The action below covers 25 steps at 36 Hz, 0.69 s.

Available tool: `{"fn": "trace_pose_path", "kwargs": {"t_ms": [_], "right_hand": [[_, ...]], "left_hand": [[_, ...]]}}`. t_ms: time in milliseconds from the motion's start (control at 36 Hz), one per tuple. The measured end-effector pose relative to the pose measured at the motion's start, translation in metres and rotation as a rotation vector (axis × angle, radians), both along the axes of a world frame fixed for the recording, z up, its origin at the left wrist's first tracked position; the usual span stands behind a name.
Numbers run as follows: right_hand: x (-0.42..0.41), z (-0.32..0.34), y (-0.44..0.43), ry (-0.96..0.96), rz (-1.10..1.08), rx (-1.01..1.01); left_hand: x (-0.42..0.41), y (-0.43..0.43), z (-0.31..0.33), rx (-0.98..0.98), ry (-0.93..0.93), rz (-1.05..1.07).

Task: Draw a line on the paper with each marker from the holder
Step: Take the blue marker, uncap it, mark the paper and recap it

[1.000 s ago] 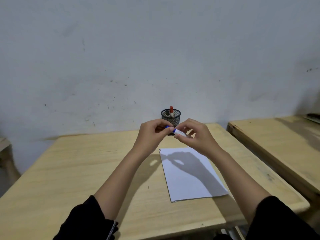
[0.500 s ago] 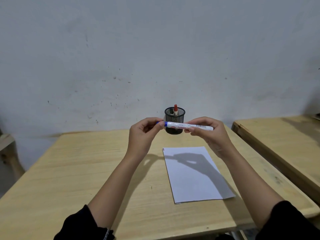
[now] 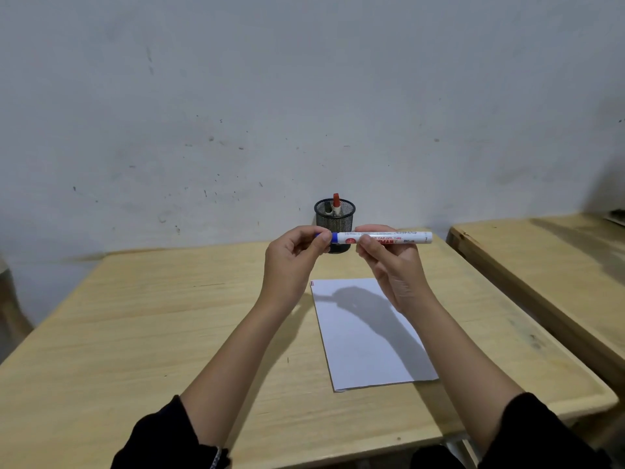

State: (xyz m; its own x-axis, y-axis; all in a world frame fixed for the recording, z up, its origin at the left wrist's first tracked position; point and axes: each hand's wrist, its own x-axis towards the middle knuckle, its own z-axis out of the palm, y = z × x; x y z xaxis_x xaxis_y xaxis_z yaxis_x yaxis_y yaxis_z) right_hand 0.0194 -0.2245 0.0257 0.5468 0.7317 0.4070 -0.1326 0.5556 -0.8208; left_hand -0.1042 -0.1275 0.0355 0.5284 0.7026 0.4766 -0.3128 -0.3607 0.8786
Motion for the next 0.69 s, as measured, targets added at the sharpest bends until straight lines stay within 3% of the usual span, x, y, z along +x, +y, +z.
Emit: {"fn": "trace_pose_path", "kwargs": {"t_ms": [278, 417, 694], "right_hand": [[0.005, -0.001, 0.004, -0.096, -0.008, -0.014], [0.016, -0.003, 0.003, -0.057, -0.081, -0.045], [0.022, -0.039, 0.01, -0.003, -0.124, -0.169]], "left_hand": [[0.002, 0.012, -0.01, -0.003, 0.056, 0.061], [-0.002, 0.033, -0.016, -0.016, 0.071, 0.133], [0.002, 0.071, -0.059, 0.246, 0.657, 0.226]]}}
